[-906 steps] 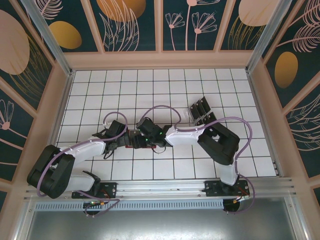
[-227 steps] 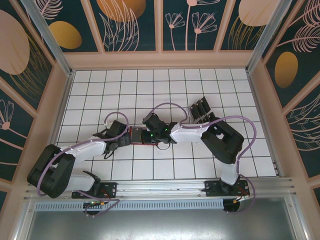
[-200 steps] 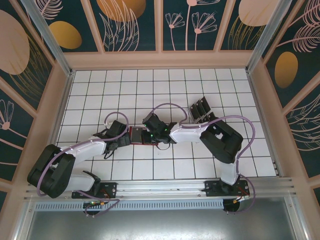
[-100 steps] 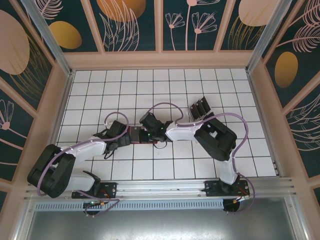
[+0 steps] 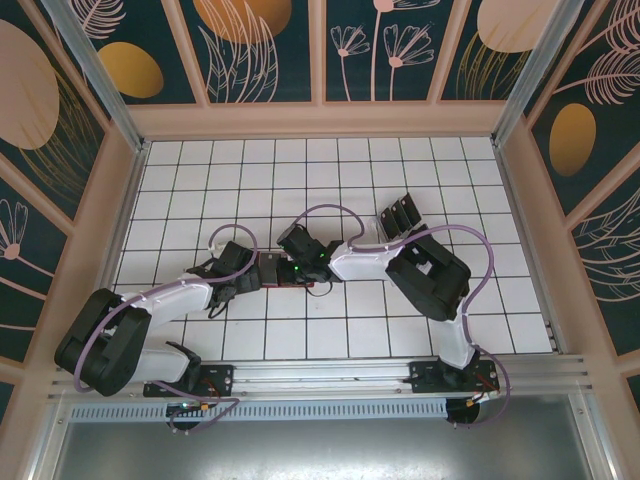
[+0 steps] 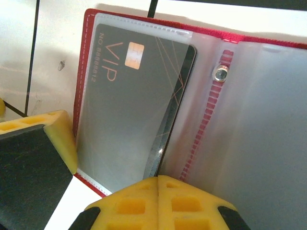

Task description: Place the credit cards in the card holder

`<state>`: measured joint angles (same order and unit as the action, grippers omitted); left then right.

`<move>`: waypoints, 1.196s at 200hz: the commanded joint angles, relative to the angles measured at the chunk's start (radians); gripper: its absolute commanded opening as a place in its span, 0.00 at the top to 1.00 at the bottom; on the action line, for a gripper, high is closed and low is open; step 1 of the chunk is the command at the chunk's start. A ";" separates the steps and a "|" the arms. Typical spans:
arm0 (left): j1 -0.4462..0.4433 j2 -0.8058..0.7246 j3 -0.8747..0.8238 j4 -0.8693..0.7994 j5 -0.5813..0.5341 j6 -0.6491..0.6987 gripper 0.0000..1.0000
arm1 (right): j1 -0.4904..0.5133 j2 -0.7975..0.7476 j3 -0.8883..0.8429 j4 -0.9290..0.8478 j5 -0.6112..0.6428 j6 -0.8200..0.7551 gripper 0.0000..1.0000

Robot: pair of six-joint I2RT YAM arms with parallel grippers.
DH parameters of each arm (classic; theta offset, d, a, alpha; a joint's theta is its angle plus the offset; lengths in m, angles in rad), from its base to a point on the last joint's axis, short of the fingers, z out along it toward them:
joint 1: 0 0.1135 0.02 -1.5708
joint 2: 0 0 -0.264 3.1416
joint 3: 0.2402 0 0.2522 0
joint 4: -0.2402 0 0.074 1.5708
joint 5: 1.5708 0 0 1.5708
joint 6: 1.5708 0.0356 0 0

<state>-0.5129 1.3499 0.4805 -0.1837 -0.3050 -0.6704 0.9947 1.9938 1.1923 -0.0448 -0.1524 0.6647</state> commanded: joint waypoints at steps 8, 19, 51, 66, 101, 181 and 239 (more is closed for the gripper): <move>-0.024 0.043 -0.032 0.042 0.203 -0.021 0.01 | 0.008 -0.033 -0.010 0.047 -0.049 0.019 1.00; -0.024 0.022 -0.020 0.020 0.171 -0.025 0.01 | 0.001 -0.066 -0.025 0.047 -0.043 0.018 1.00; -0.024 -0.054 0.030 -0.057 0.039 -0.050 0.01 | -0.026 -0.172 -0.068 0.023 -0.013 0.001 0.95; -0.022 -0.094 0.056 -0.083 -0.014 -0.061 0.01 | -0.044 -0.216 -0.092 0.011 0.000 -0.010 0.85; -0.019 -0.146 0.123 -0.126 -0.081 -0.050 0.01 | -0.103 -0.267 -0.133 -0.024 0.034 -0.061 0.57; -0.018 -0.158 0.172 0.024 0.059 0.087 0.01 | -0.159 -0.185 -0.080 -0.092 0.031 -0.169 0.49; -0.019 -0.206 0.094 0.137 0.034 0.099 0.02 | -0.151 -0.137 -0.049 -0.100 0.034 -0.162 0.50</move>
<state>-0.5304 1.1763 0.6186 -0.1242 -0.2653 -0.5987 0.8341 1.8324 1.1049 -0.1257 -0.1284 0.5213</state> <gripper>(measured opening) 0.986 0.506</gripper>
